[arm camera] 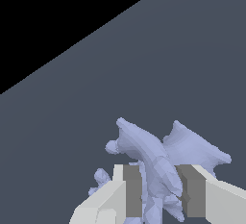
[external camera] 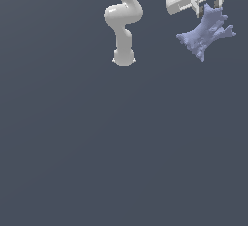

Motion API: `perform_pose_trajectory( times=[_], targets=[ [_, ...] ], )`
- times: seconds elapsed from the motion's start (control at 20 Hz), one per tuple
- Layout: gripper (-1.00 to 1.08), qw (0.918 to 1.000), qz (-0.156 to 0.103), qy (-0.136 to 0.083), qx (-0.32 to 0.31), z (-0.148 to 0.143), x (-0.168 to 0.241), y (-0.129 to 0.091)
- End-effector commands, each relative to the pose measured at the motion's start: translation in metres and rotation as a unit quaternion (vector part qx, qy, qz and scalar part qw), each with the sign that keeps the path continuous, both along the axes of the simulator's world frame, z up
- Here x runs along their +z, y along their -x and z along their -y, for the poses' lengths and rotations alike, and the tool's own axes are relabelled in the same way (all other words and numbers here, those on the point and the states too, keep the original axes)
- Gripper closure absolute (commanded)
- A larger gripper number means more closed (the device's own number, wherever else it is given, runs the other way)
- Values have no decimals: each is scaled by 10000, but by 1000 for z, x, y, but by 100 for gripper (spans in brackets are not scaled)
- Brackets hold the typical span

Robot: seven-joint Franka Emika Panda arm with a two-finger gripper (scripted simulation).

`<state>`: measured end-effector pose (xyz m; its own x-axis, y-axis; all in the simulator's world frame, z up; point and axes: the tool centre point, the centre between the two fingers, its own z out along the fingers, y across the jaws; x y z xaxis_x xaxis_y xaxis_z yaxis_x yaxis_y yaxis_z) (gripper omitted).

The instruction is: Pick up the object and move it to a goal position.

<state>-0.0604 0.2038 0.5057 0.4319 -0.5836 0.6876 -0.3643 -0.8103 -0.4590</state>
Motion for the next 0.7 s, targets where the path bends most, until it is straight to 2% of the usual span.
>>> perform_pose_trajectory(
  times=[0.0,0.35,0.65],
  targets=[
    [108,9999,171,-16,18,-3,8,9],
    [108,9989,472,-45,46,-7,23,26],
    [108,9985,551,-52,52,-8,26,30]
  ],
)
